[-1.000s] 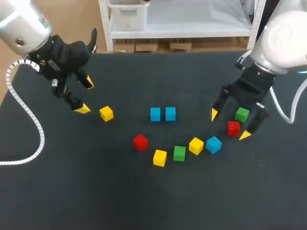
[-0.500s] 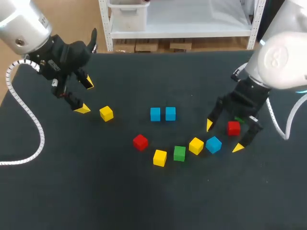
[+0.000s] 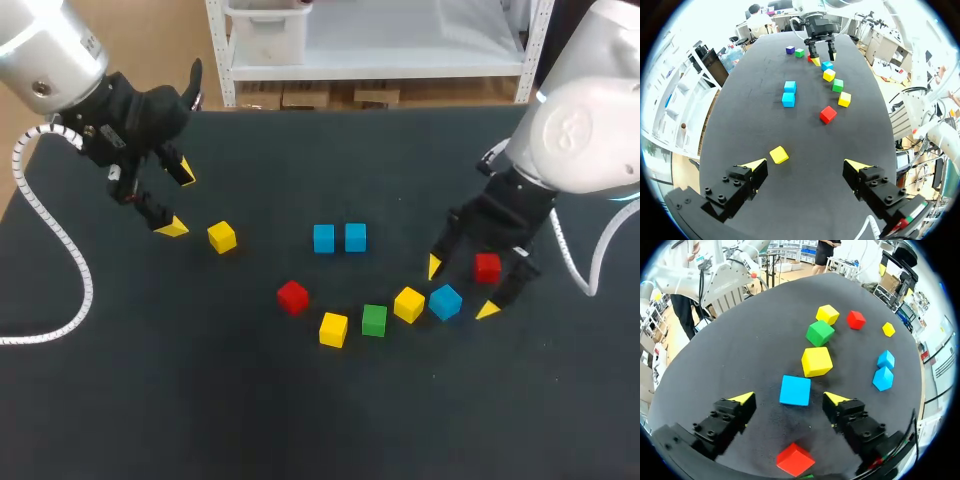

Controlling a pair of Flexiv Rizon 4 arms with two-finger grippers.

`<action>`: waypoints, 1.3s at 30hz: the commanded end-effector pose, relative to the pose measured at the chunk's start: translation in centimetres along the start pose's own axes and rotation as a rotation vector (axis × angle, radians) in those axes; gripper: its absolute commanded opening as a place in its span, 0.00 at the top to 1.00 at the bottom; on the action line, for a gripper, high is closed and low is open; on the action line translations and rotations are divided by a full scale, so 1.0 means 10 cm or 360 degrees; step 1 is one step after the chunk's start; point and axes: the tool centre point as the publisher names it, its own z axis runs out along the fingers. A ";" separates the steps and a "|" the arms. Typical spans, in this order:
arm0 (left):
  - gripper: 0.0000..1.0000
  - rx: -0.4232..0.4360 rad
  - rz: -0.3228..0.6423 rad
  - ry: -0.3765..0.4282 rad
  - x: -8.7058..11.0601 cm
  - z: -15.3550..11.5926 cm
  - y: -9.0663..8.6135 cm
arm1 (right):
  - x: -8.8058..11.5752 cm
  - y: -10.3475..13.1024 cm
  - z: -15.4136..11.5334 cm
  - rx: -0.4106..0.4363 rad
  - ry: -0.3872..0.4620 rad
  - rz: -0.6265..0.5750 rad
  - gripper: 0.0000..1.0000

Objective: Place the blue cubes, place green cubes on the blue cubes, place the yellow cubes on the green cubes, then place the red cubes on the yellow cubes, and place purple cube on the red cubes.

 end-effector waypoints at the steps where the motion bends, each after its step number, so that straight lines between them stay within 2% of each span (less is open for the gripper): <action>1: 0.00 0.0004 0.0003 0.0000 0.00 0.00 0.01 | 0.03 -0.07 0.03 -0.0016 -0.0003 0.0004 0.53; 2: 0.00 0.0004 0.0003 0.0000 0.00 0.00 0.01 | 0.03 -0.07 0.04 -0.0019 -0.0002 0.0004 0.60; 4: 0.00 0.0004 0.0003 0.0000 0.00 0.00 0.01 | 0.02 -0.08 0.05 -0.0024 0.0002 0.0003 0.63; 12: 0.00 0.0004 0.0003 0.0000 0.00 0.00 0.01 | 0.02 -0.09 0.06 -0.0027 -0.0036 0.0049 0.59; 14: 0.00 0.0004 0.0003 0.0000 0.00 0.00 0.01 | 0.02 -0.09 0.06 -0.0027 -0.0036 0.0053 0.68; 16: 0.00 0.0004 0.0003 0.0000 0.00 0.00 0.01 | 0.02 -0.10 0.06 -0.0026 -0.0040 0.0058 0.81; 17: 0.00 0.0004 0.0003 0.0000 0.00 0.00 0.01 | 0.02 -0.10 0.06 -0.0021 -0.0040 0.0055 1.00; 22: 0.00 0.0004 0.0003 0.0000 0.00 0.00 0.01 | 0.02 -0.11 -0.01 0.0009 -0.0052 0.0085 1.00; 27: 0.00 0.0004 0.0003 0.0000 0.00 0.00 0.01 | 0.09 -0.21 -0.19 0.0096 -0.0058 0.0250 1.00; 29: 0.00 0.0004 0.0003 0.0000 0.00 0.00 0.01 | 0.10 -0.27 -0.28 0.0151 0.0008 0.0335 1.00; 32: 0.00 0.0004 0.0003 0.0000 0.00 0.00 0.01 | 0.13 -0.38 -0.36 0.0244 0.0038 0.0428 1.00; 39: 0.00 0.0004 0.0003 0.0000 0.00 0.00 0.01 | 0.17 -0.62 -0.33 0.0382 0.0158 0.0600 1.00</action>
